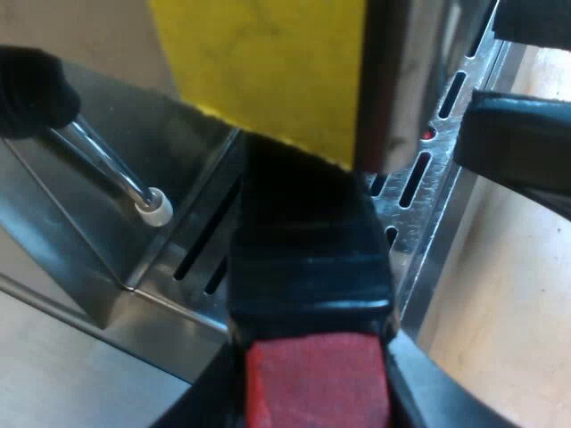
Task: Put the handle in the coffee machine
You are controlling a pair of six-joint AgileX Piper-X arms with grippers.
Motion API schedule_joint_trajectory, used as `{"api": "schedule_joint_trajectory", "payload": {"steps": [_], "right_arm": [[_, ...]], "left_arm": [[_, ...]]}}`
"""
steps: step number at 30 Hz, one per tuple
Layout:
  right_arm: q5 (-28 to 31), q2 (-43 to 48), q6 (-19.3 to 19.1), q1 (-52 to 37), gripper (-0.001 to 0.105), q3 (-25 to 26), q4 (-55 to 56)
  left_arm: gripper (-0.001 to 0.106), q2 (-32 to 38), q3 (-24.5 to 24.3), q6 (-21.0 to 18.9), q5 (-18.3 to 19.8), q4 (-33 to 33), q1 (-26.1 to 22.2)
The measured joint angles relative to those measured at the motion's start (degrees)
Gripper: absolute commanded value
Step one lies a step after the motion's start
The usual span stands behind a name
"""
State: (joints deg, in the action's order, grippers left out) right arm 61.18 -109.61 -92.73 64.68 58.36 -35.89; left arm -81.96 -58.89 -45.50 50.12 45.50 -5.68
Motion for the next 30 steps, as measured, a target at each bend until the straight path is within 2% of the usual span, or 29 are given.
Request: {"api": "schedule_joint_trajectory", "payload": {"steps": [5,9,14,18,22,28,30], "right_arm": [[0.15,0.00,0.00,-1.62,0.063,0.00,0.10],[-1.55,0.00,-1.14,-3.92,0.063,0.00,0.10],[-10.98,0.00,-1.70,-7.45,0.063,0.00,0.10],[-15.75,0.00,-1.86,-8.46,0.063,0.00,0.10],[-17.18,-0.37,-1.96,-8.46,0.047,0.00,-0.15],[-16.98,-3.34,-2.11,-8.46,0.045,0.00,-4.07],[-16.37,-4.72,-4.62,-8.46,0.045,0.37,-6.53]], "left_arm": [[0.000,0.00,0.00,-1.26,2.10,2.80,-0.23],[0.000,0.00,-0.06,-0.85,2.12,3.47,-0.21],[0.000,0.00,-0.15,1.00,2.12,3.36,-0.21],[0.000,0.00,-0.49,2.67,1.87,3.35,-0.27],[0.000,0.00,-0.46,3.06,1.87,3.35,-0.35],[0.000,0.00,-0.46,3.03,1.87,3.35,-0.35],[0.000,0.00,-0.46,3.03,1.87,3.35,-0.35]]}}
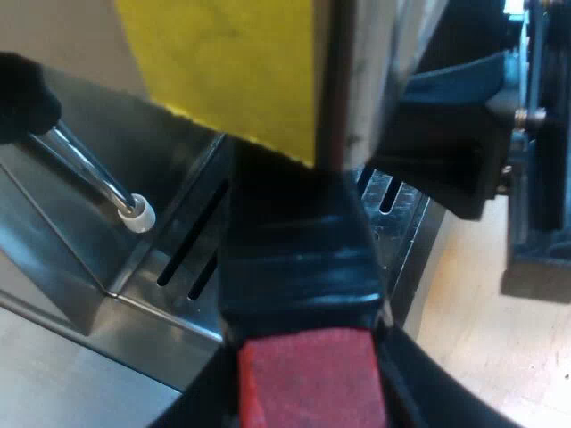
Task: Put the handle in the coffee machine
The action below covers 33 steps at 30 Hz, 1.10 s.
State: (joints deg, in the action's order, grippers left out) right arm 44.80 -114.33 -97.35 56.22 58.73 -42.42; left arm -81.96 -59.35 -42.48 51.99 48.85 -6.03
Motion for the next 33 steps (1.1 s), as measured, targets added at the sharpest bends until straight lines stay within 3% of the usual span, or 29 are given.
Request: {"api": "schedule_joint_trajectory", "payload": {"steps": [2,15,33], "right_arm": [[0.33,-1.39,-2.30,0.00,0.043,1.20,-2.03],[7.04,-7.06,-5.48,0.00,0.039,7.98,-8.42],[4.75,-8.37,-9.74,-2.10,0.039,10.69,-13.10]], "left_arm": [[0.000,0.00,0.00,0.00,-0.08,0.00,0.00],[0.000,0.00,0.00,0.34,-0.08,0.00,0.00],[0.000,0.00,-0.27,1.37,-1.75,-0.14,0.00]]}}
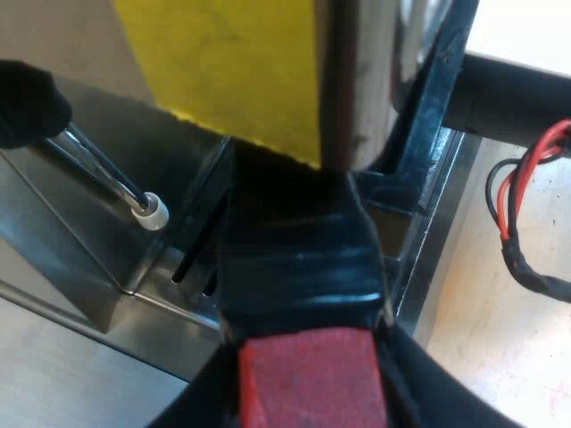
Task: Put the handle in the coffee machine
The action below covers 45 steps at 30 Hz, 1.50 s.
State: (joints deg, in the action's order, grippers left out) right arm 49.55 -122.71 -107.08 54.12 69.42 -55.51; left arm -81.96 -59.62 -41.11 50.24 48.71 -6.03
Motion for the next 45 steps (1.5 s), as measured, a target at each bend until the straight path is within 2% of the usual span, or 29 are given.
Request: {"api": "schedule_joint_trajectory", "payload": {"steps": [14,16,17,18,20,21,22,33,38,40,42,45], "right_arm": [[-0.55,-0.79,-1.37,0.00,0.039,0.00,-4.07],[-0.38,-0.79,-1.33,0.00,0.039,0.00,-4.07],[-0.38,-0.79,-1.33,0.00,0.039,0.00,-4.20],[-0.38,-0.79,-1.44,0.00,0.039,0.00,-4.23],[-0.38,-0.79,-1.42,0.00,0.039,0.00,-4.22],[-0.38,-0.79,-1.42,0.00,0.039,0.00,-4.22],[-0.38,-0.79,-1.42,0.00,0.039,0.00,-4.22],[0.10,-0.79,-1.71,-0.09,0.039,0.00,-4.72],[0.10,-0.79,-1.71,-0.09,0.039,0.00,-4.71],[0.10,-0.79,-1.71,-0.09,0.039,0.00,-4.71],[0.10,-0.79,-1.71,-0.09,0.039,0.00,-4.71],[0.10,-0.79,-1.71,-0.09,0.039,0.00,-4.71]], "left_arm": [[0.001,0.00,0.00,0.00,0.00,-0.09,0.00],[0.010,0.00,0.00,0.00,0.00,-0.09,0.00],[0.021,0.00,0.00,0.00,0.00,-0.09,0.00],[0.027,0.00,0.00,0.00,0.00,-0.09,0.00],[0.050,0.00,0.00,0.14,0.00,0.05,0.00],[0.052,0.00,0.00,1.73,1.19,1.16,0.00],[0.063,0.11,0.00,2.03,1.39,1.45,0.00],[0.064,0.66,-0.43,3.66,2.14,1.86,0.63],[0.064,0.95,-0.41,3.76,2.25,1.86,-0.12],[0.064,0.92,-0.41,3.85,2.88,1.86,-2.21],[0.064,1.45,-0.41,4.03,7.36,2.34,-5.44],[0.064,3.27,-0.41,4.03,9.10,3.24,-7.42]]}}
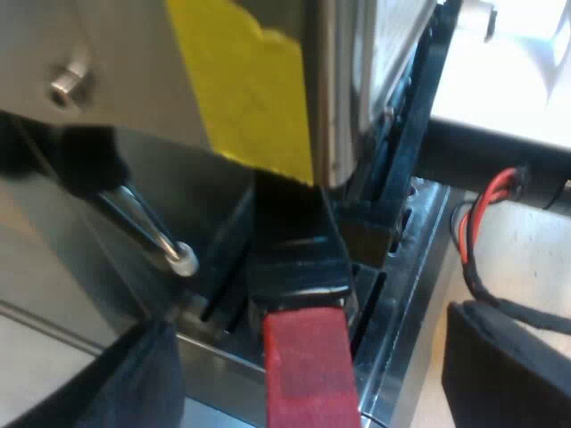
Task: Put the handle in the coffee machine
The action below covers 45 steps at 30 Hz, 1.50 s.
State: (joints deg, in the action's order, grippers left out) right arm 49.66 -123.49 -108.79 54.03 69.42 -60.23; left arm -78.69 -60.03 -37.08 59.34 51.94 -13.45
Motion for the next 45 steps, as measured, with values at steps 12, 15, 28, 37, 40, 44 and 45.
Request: {"api": "schedule_joint_trajectory", "payload": {"steps": [12,15,28,37,40,44,45], "right_arm": [[0.00,0.00,0.00,0.00,0.039,0.00,0.00],[0.00,0.00,0.00,0.00,0.039,0.00,0.00],[0.00,0.00,0.00,0.00,0.039,0.00,0.00],[0.00,0.00,0.00,0.00,0.039,0.00,0.00],[0.00,0.00,0.00,0.00,0.039,0.00,0.00],[0.00,0.00,0.00,0.00,0.039,0.00,0.00],[0.10,0.00,0.00,0.00,0.039,0.00,0.00]], "left_arm": [[0.023,5.38,-1.34,-2.48,-3.95,0.30,-1.83],[0.001,5.39,-1.34,-5.45,-8.25,-3.20,-1.17],[0.001,-3.20,-4.04,-11.18,-17.83,-7.26,0.86],[0.001,-5.27,-6.52,-5.33,-18.68,2.22,0.98],[0.001,-5.27,-6.52,-3.18,-18.68,4.72,0.98],[0.001,-5.27,-6.66,3.14,-18.68,9.63,1.12],[0.001,-5.27,-6.65,4.61,-18.68,10.76,1.28]]}}
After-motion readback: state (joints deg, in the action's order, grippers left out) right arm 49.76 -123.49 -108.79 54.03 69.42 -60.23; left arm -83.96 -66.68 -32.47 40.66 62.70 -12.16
